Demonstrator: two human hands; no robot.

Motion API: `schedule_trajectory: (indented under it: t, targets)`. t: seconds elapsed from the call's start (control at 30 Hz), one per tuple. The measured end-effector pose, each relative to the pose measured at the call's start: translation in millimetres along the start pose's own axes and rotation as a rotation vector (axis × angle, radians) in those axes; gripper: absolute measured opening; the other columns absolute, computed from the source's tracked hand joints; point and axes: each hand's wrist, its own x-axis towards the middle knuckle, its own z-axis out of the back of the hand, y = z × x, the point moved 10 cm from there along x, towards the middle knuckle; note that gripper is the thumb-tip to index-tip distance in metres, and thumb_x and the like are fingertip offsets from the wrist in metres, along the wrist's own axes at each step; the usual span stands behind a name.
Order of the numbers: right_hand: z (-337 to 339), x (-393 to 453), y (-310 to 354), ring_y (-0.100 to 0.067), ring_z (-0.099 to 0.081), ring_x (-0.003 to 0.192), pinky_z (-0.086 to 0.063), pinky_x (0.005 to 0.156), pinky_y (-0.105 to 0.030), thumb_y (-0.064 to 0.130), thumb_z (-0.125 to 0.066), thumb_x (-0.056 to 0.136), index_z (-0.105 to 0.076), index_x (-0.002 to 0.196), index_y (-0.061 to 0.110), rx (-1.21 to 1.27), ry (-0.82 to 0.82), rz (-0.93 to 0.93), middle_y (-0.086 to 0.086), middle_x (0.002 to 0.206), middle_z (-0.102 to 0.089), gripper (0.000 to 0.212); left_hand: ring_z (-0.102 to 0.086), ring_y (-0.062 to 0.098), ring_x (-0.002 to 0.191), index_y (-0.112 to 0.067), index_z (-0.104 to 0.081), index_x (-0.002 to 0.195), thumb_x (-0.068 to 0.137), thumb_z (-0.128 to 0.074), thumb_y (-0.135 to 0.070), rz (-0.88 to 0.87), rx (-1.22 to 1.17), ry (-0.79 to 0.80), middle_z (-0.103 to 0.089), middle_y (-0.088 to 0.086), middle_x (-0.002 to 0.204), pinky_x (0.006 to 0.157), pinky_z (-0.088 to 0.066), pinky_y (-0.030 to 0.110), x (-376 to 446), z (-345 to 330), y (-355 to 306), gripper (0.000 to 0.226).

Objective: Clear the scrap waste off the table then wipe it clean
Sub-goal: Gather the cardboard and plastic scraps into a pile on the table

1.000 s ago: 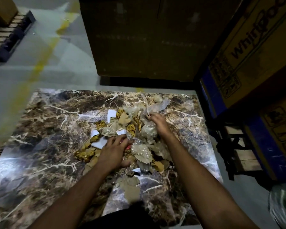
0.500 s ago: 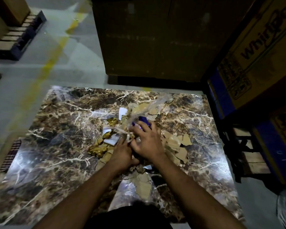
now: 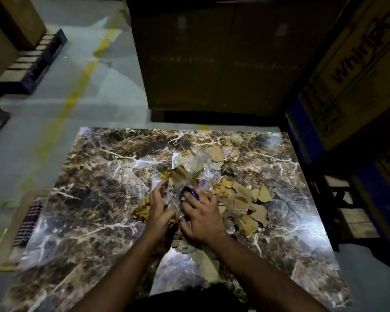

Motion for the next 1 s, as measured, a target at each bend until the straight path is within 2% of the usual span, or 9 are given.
schedule_trajectory:
  t: [0.07,0.17,0.23,0.4,0.5,0.63,0.77,0.9,1.0]
  targets:
    - [-9,-2,3,-0.032,-0.046,0.136,-0.041,0.102,-0.055,0.056,-0.051,0.085,-0.067,0.122,0.022,-0.005,0.07,0.022,0.0,0.14,-0.059,0.052,-0.035,-0.006,0.133,-0.043,-0.032,0.147,0.087,-0.057,-0.032,-0.057,0.092,-0.018,-0.031,-0.006,0.152,0.109,-0.033,0.016,18,4,-27,0.066]
    - [-8,1,9,-0.034,-0.046,0.137,-0.041,0.105,-0.058,0.06,-0.046,0.084,-0.072,0.115,0.022,-0.033,0.111,0.037,-0.003,0.131,-0.064,0.055,-0.016,0.012,0.15,-0.043,-0.034,0.151,0.103,-0.039,-0.047,-0.043,0.313,0.246,-0.017,-0.015,0.162,0.12,-0.018,0.04,47,-31,-36,0.048]
    - [6,2,9,-0.031,-0.044,0.133,-0.037,0.105,-0.055,0.057,-0.043,0.089,-0.068,0.123,0.023,0.019,0.079,0.052,-0.003,0.133,-0.06,0.054,-0.009,0.019,0.153,-0.044,-0.041,0.149,0.101,-0.025,-0.057,-0.11,0.492,0.353,-0.017,-0.016,0.165,0.123,-0.009,0.049,55,-53,-29,0.052]
    - [27,-6,0,-0.021,-0.037,0.13,-0.03,0.112,-0.044,0.044,-0.041,0.096,-0.044,0.137,0.018,0.239,0.009,0.101,-0.004,0.143,-0.04,0.048,-0.013,0.017,0.152,-0.05,-0.052,0.14,0.099,-0.015,-0.062,-0.049,0.421,0.263,-0.025,-0.019,0.163,0.124,-0.008,0.048,52,-60,-15,0.057]
    - [33,-2,-19,-0.019,-0.038,0.125,-0.04,0.102,-0.031,0.044,-0.038,0.092,-0.031,0.127,0.02,0.531,-0.027,-0.125,0.003,0.139,-0.021,0.043,-0.01,0.019,0.154,-0.053,-0.035,0.147,0.094,-0.003,-0.075,-0.177,0.564,0.292,-0.016,-0.014,0.167,0.124,-0.007,0.049,42,-66,-19,0.067]
    - [40,-5,-42,-0.001,-0.038,0.117,-0.042,0.099,-0.028,0.036,-0.044,0.09,-0.039,0.124,0.014,0.779,-0.249,-0.333,0.0,0.132,-0.028,0.04,-0.005,0.018,0.155,-0.055,-0.015,0.154,0.096,-0.002,-0.075,-0.248,0.753,0.278,-0.003,-0.015,0.169,0.124,-0.011,0.05,36,-68,-10,0.063]
    - [65,-28,-73,-0.013,-0.057,0.102,-0.052,0.084,-0.027,0.026,-0.054,0.091,-0.041,0.108,0.04,1.006,-0.514,-0.474,-0.001,0.116,-0.047,0.025,-0.011,0.022,0.153,-0.046,-0.026,0.155,0.096,0.002,-0.073,-0.257,0.883,0.248,-0.008,-0.01,0.169,0.121,-0.022,0.05,37,-69,-13,0.07]
    - [91,-82,-158,-0.016,-0.062,0.094,-0.054,0.072,-0.033,0.024,-0.05,0.097,-0.052,0.103,0.029,0.891,-0.864,-0.731,-0.003,0.109,-0.059,0.008,-0.016,0.027,0.15,-0.045,-0.032,0.152,0.096,0.003,-0.07,-0.239,0.954,0.267,-0.016,-0.003,0.167,0.118,-0.029,0.051,38,-72,-11,0.071]
    - [54,-117,-223,-0.024,-0.06,0.109,-0.048,0.076,-0.03,0.022,-0.05,0.104,-0.059,0.112,0.026,0.869,-0.803,-0.973,-0.003,0.124,-0.06,0.013,-0.018,0.03,0.15,-0.044,-0.034,0.151,0.093,0.007,-0.073,-0.222,0.984,0.27,-0.019,-0.001,0.167,0.117,-0.029,0.052,37,-75,-12,0.077]
